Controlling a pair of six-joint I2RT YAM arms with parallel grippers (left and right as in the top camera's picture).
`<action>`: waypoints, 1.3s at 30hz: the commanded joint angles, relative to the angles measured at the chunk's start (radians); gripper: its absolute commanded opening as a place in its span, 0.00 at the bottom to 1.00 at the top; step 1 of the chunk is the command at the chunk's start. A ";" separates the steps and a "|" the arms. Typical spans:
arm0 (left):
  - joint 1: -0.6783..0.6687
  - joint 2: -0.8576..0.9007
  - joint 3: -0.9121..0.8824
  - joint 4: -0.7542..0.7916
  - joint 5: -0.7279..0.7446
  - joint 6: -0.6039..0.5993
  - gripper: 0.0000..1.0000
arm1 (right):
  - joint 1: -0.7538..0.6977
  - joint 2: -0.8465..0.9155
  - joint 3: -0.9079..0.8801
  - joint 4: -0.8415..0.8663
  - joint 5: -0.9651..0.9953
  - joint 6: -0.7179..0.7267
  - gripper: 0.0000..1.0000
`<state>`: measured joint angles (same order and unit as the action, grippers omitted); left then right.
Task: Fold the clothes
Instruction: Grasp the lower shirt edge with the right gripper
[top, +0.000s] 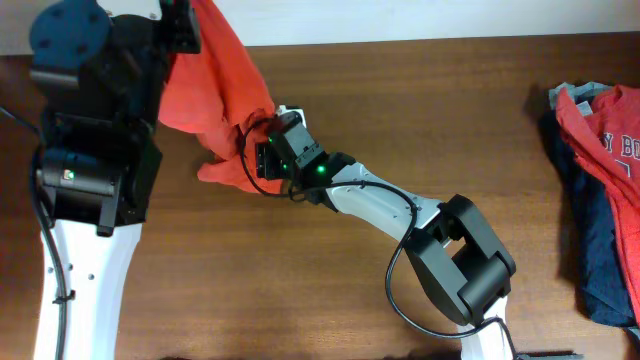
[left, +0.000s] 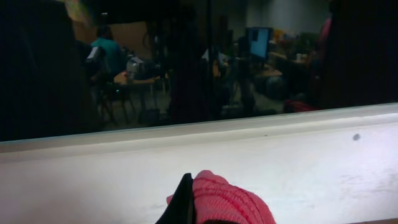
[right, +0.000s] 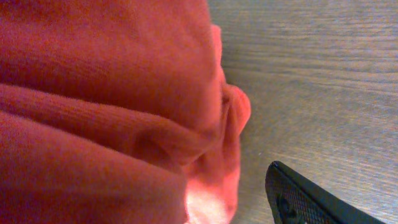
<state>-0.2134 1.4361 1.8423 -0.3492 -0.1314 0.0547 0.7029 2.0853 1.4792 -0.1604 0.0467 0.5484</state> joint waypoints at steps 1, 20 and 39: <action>-0.008 -0.017 0.027 0.024 0.003 -0.018 0.00 | 0.005 0.003 -0.004 -0.017 -0.077 0.020 0.73; -0.127 -0.012 0.027 0.155 0.003 -0.044 0.00 | 0.044 0.054 -0.004 0.016 -0.062 0.097 0.45; -0.061 -0.011 0.027 -0.074 -0.165 -0.029 0.00 | -0.143 -0.235 -0.003 -0.458 -0.112 -0.058 0.04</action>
<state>-0.3065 1.4361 1.8442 -0.3862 -0.2710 0.0257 0.6308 2.0052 1.4719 -0.5556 -0.0315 0.5838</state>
